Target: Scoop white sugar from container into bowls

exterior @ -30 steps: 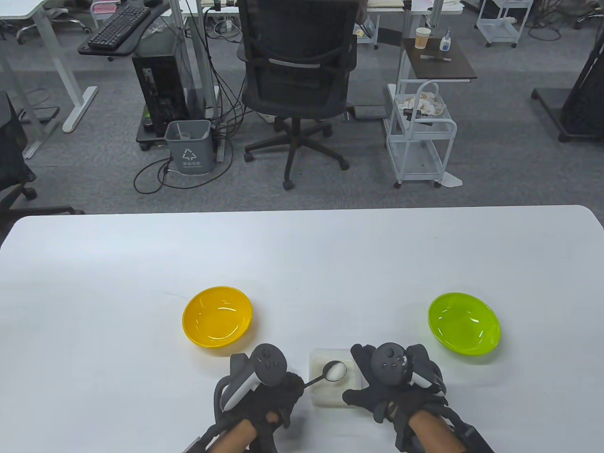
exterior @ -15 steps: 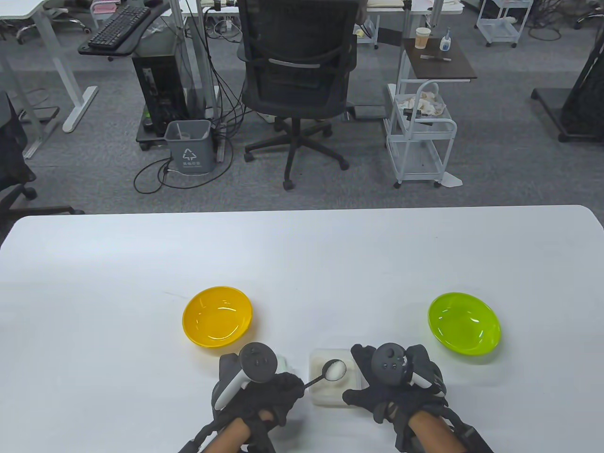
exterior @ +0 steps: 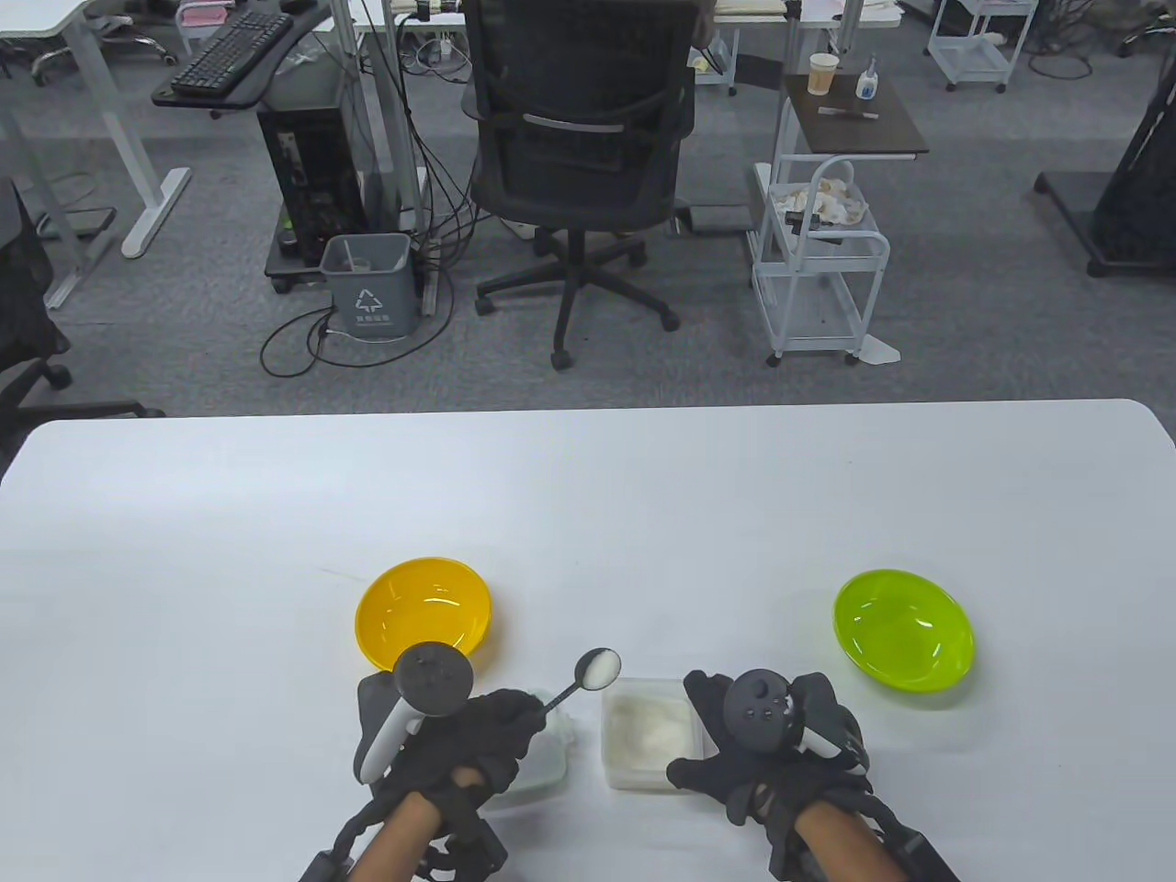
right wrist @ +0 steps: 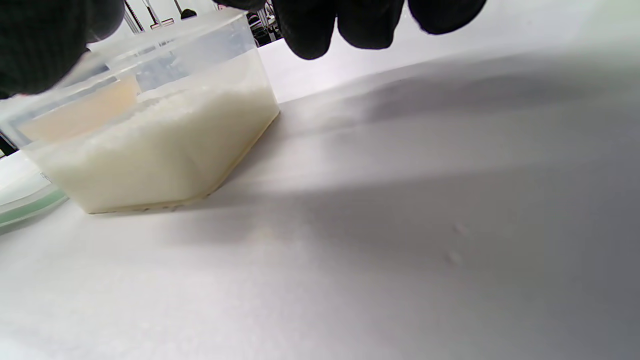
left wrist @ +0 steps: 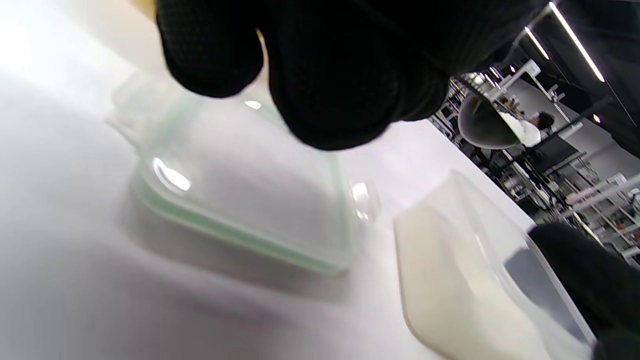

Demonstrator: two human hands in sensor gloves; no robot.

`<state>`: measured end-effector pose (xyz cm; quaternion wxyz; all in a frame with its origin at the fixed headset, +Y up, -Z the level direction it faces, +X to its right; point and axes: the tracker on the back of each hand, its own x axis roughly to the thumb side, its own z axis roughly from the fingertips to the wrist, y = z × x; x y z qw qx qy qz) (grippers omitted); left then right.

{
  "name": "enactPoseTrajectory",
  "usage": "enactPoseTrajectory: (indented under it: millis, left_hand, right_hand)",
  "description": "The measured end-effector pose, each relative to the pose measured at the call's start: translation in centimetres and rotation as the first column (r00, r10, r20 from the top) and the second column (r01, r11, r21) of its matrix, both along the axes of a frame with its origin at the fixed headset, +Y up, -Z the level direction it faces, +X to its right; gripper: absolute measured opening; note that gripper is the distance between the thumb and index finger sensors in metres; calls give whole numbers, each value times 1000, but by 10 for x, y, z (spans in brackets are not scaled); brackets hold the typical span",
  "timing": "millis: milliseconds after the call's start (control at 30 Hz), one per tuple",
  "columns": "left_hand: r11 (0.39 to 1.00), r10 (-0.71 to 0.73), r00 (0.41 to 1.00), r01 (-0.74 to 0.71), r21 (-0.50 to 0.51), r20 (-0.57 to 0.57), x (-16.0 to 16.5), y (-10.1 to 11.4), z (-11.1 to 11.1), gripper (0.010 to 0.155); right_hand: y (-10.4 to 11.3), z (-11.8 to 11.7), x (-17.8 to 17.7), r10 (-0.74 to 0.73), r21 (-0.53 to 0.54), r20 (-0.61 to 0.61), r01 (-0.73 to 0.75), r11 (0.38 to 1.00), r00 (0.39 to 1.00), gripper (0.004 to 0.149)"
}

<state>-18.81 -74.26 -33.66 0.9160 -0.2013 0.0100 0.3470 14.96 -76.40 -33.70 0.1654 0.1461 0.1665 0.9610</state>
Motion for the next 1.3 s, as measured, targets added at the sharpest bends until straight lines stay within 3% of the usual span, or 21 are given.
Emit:
enactPoseTrajectory:
  millis: [500,967,1167,1300]
  left_hand:
    - [998,46,975,-52,-24,-218,-72,-5,-14,47]
    - [998,50,910,-58,-7,-411,-124,-12,-14,50]
    - [992,-108,893,127,12,-438,-122,-6,-12,53]
    - [936,-288,849,348,59,-442,-114,1,-11,54]
  right_hand:
    - [-1,1,1,3,10,2,-3,1000,1000,94]
    - [-2,2,1,-4,15,6,4,1000,1000,94]
    - [-2,2,1,-7,13,7,7,1000,1000,94]
    - [-2,2,2,-10,13,9,10,1000,1000,94]
